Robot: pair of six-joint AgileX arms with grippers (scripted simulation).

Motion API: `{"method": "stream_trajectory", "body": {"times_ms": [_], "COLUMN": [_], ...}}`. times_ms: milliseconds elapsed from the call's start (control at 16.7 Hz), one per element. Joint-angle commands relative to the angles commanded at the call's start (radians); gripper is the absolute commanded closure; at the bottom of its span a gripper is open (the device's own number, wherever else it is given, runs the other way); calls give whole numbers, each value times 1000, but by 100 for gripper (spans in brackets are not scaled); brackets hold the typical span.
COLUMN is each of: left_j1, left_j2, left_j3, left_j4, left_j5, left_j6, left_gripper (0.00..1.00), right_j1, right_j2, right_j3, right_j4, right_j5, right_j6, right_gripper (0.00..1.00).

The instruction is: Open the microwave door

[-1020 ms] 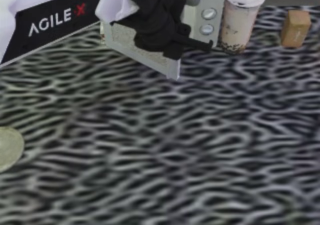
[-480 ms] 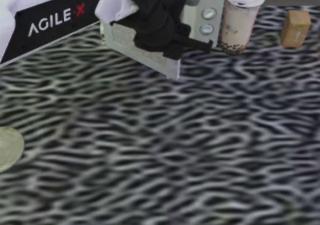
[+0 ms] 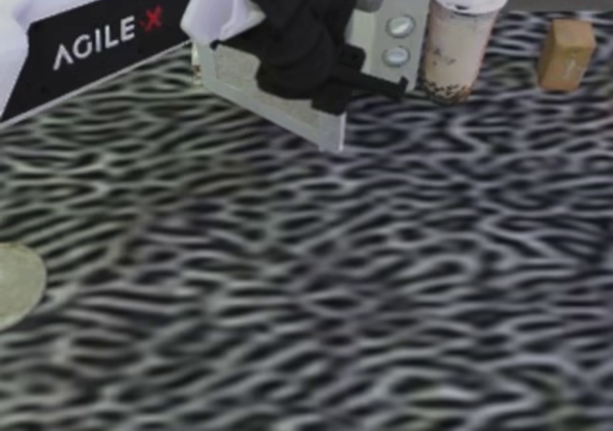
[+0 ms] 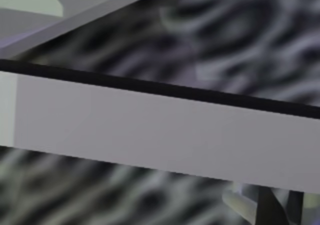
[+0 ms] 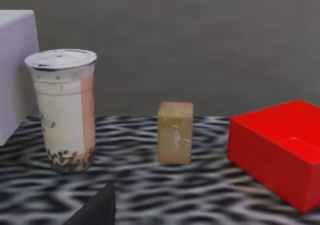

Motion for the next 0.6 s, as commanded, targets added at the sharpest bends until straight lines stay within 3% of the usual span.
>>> {"method": "stream_trajectory", "body": {"times_ms": [360, 600], "left_j1": [36, 40], "left_j2": [-76, -84], "left_j3": [-105, -117], "left_j4": [38, 41], "left_j5": [60, 66], "left_j6": [117, 130], "left_gripper": [100, 100], "right_j1": [0, 0], "right_j2": [0, 0], "right_j3": [0, 0], "right_j4": [0, 0], "right_j5": [0, 0], "right_j6": [0, 0], "right_gripper": [0, 0]}}
